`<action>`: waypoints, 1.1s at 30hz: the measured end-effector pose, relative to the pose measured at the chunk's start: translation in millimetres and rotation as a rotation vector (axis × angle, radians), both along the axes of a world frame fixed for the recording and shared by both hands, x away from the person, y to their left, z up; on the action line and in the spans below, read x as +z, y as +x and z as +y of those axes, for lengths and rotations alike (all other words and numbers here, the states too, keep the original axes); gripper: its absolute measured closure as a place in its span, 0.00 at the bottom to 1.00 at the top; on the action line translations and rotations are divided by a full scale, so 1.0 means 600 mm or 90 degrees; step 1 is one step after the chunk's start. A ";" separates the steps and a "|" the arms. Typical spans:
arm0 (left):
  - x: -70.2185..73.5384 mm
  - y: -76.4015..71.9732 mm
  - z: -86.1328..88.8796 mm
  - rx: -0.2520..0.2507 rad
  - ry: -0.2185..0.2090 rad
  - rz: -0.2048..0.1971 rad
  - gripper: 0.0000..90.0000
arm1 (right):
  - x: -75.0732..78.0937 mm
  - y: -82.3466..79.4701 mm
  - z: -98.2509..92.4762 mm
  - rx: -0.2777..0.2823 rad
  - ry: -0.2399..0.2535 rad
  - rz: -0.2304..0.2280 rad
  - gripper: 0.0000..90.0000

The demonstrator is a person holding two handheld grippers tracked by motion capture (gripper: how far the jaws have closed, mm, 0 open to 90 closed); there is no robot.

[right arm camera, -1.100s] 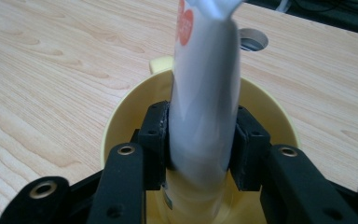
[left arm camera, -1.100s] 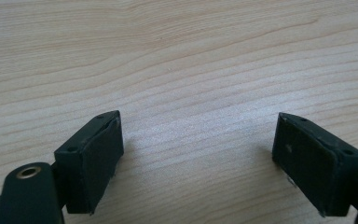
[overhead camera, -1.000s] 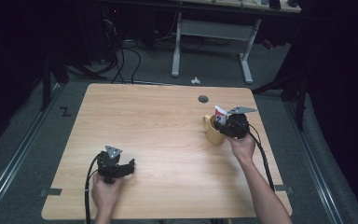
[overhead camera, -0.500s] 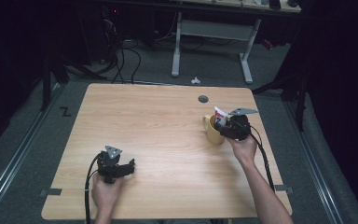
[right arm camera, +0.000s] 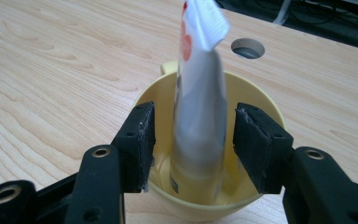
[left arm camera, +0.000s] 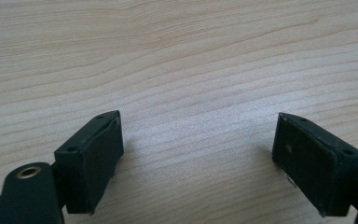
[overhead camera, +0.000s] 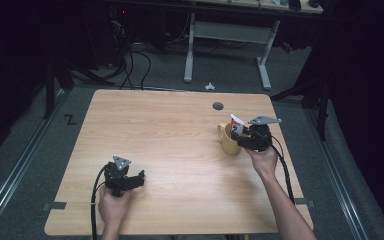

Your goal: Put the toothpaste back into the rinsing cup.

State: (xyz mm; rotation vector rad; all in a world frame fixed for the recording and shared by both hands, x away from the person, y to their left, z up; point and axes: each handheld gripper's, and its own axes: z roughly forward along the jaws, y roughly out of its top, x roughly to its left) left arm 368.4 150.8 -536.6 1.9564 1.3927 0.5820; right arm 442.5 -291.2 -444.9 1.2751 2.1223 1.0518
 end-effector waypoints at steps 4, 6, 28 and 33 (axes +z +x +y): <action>0.000 0.000 0.000 -0.001 0.001 0.000 0.18 | 0.005 -0.005 -0.003 0.000 0.002 -0.006 0.53; 0.000 0.000 0.000 0.000 0.000 0.000 0.18 | 0.008 -0.006 -0.004 0.000 0.004 -0.008 0.53; 0.000 0.000 0.000 0.000 0.000 0.000 0.18 | 0.029 -0.033 -0.023 -0.014 0.020 -0.041 0.52; 0.000 0.000 0.000 0.000 0.000 0.000 0.18 | 0.032 -0.044 -0.030 -0.018 0.022 -0.049 0.52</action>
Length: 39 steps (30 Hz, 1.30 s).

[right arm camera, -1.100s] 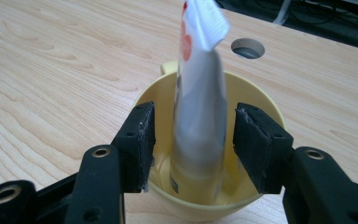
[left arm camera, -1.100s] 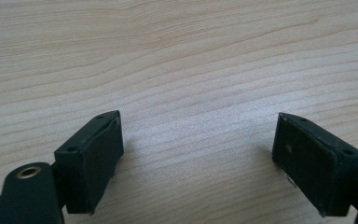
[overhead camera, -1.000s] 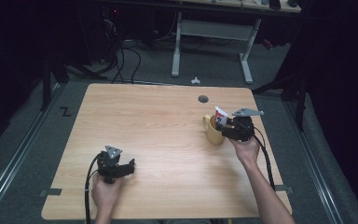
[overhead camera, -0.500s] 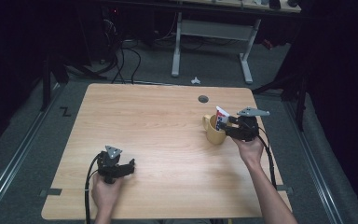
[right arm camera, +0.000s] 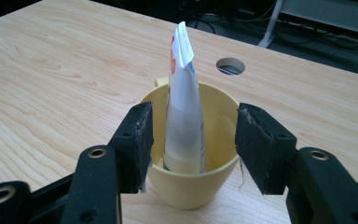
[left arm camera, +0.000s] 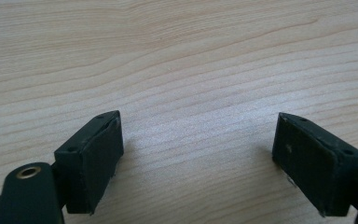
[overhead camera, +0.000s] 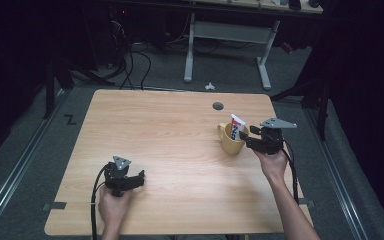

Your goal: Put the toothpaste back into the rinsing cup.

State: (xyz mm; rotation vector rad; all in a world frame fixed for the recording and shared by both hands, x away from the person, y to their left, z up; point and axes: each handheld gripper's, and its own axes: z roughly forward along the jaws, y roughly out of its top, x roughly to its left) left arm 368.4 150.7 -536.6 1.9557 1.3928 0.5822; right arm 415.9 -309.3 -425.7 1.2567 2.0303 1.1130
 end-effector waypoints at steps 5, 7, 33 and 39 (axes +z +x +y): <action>0.000 0.000 0.000 0.000 0.000 0.000 0.18 | 0.003 -0.010 -0.010 -0.010 0.006 -0.004 0.54; 0.000 0.000 0.000 0.000 0.000 0.000 0.18 | 0.005 -0.013 -0.012 -0.011 0.007 -0.006 0.55; 0.000 0.000 0.000 -0.001 0.002 0.000 0.18 | 0.013 -0.048 -0.035 -0.018 0.030 -0.024 0.55; 0.000 0.000 0.000 -0.001 0.002 0.000 0.18 | 0.017 -0.054 -0.035 -0.016 0.032 -0.029 0.55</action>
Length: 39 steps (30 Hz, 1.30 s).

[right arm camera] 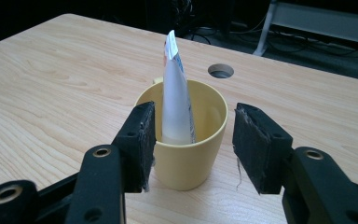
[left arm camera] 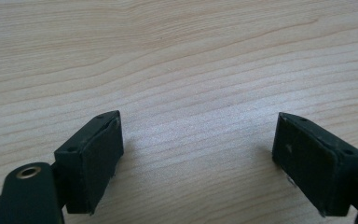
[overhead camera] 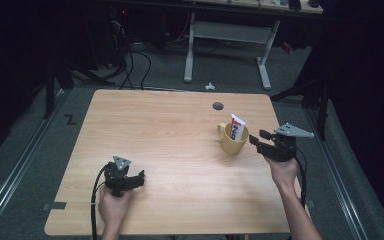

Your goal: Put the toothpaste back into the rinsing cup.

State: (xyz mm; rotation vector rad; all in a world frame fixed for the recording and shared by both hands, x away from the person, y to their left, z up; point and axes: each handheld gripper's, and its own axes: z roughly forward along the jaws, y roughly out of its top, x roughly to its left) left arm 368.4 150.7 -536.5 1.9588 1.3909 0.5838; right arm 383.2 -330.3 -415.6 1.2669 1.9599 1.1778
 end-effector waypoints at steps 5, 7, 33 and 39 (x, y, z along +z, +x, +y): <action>0.000 0.000 0.000 0.000 0.000 0.000 0.18 | 0.001 -0.006 -0.004 -0.001 0.004 -0.001 0.55; 0.000 0.000 0.000 0.000 0.000 0.000 0.18 | 0.001 -0.008 -0.007 -0.002 0.006 -0.001 0.55; 0.000 0.000 0.000 0.000 0.000 0.000 0.18 | -0.007 -0.041 -0.025 -0.007 0.029 -0.005 0.55; 0.000 0.000 0.000 0.000 0.000 0.000 0.18 | -0.011 -0.049 -0.029 -0.008 0.037 -0.006 0.55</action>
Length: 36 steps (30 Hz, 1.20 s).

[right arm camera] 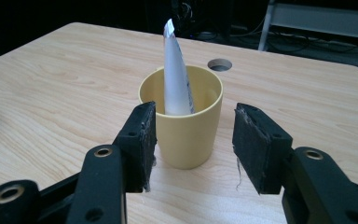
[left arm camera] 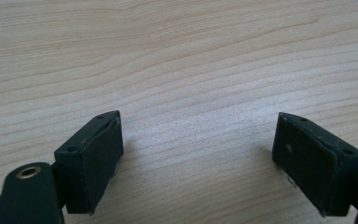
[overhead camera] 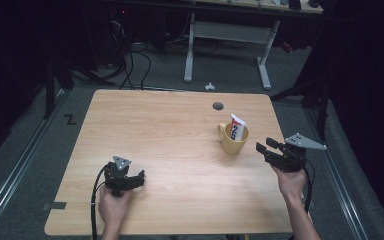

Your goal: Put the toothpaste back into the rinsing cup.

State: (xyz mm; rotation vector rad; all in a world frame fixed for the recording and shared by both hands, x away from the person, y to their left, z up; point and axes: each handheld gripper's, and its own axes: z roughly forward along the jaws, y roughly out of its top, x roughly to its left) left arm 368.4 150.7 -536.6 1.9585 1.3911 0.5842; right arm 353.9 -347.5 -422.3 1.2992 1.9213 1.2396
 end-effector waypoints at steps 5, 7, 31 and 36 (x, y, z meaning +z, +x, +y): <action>0.000 0.000 0.000 0.000 0.000 0.000 0.18 | -0.002 -0.004 -0.002 -0.001 0.001 -0.001 0.55; 0.000 0.000 0.000 0.000 0.000 0.000 0.18 | -0.004 -0.006 -0.002 -0.001 0.003 -0.002 0.55; 0.000 0.000 0.000 0.000 0.000 0.000 0.18 | -0.047 -0.015 -0.006 -0.016 0.004 0.029 0.55; 0.000 0.000 0.000 0.000 0.000 0.000 0.18 | -0.053 -0.015 -0.006 -0.017 0.003 0.034 0.55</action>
